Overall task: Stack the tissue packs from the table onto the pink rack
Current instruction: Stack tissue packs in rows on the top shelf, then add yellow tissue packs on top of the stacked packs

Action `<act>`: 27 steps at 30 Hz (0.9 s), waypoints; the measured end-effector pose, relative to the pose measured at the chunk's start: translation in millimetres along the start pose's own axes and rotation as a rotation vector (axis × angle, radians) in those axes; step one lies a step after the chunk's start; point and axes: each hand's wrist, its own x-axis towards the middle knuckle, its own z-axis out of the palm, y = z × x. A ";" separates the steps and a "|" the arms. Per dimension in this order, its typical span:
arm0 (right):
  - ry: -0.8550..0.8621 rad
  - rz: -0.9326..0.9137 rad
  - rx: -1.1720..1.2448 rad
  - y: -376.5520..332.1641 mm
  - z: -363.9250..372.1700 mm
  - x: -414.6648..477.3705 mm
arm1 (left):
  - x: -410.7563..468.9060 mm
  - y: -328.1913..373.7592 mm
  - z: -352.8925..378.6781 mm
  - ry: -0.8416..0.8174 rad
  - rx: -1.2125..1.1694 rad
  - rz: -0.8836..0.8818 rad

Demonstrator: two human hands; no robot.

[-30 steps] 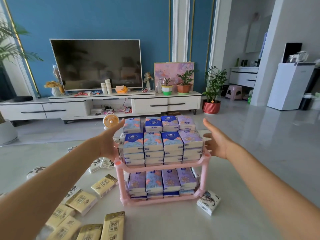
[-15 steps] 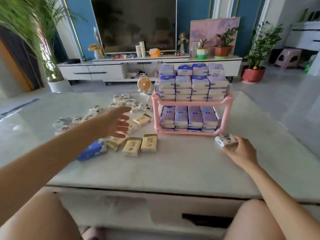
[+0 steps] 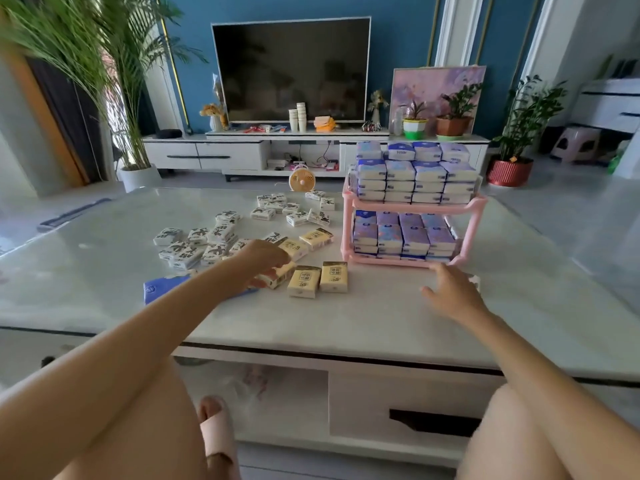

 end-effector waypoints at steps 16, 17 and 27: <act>-0.317 -0.525 -0.028 -110.7 61.5 56.9 | 120.1 -57.8 42.2 -0.283 0.830 0.286; -0.337 -0.521 -0.045 -107.5 65.5 61.9 | 121.1 -60.7 45.5 -0.287 0.840 0.295; -0.303 -0.508 0.022 -94.5 73.1 71.0 | 116.0 -55.6 45.4 -0.274 0.877 0.323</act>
